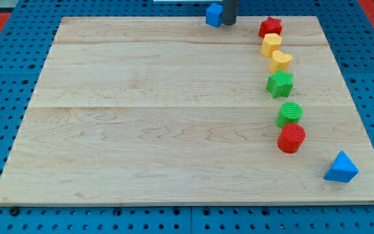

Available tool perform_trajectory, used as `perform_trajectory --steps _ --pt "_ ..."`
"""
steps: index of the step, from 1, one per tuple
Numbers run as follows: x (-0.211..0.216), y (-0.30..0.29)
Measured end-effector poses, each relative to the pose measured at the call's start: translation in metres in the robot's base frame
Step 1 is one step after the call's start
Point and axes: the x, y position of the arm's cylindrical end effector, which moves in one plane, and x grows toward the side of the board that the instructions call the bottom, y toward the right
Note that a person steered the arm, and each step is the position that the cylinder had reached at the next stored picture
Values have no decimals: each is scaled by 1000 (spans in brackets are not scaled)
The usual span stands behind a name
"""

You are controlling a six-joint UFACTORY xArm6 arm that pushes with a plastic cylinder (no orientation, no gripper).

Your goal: Place your arm diagonally to the hexagon

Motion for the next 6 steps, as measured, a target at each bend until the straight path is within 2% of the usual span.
perform_trajectory --steps 1,2,4,5,6 --pt "28 -76" --pt "-31 -96" --pt "-32 -64" --pt "-25 -48" --pt "-4 -9"
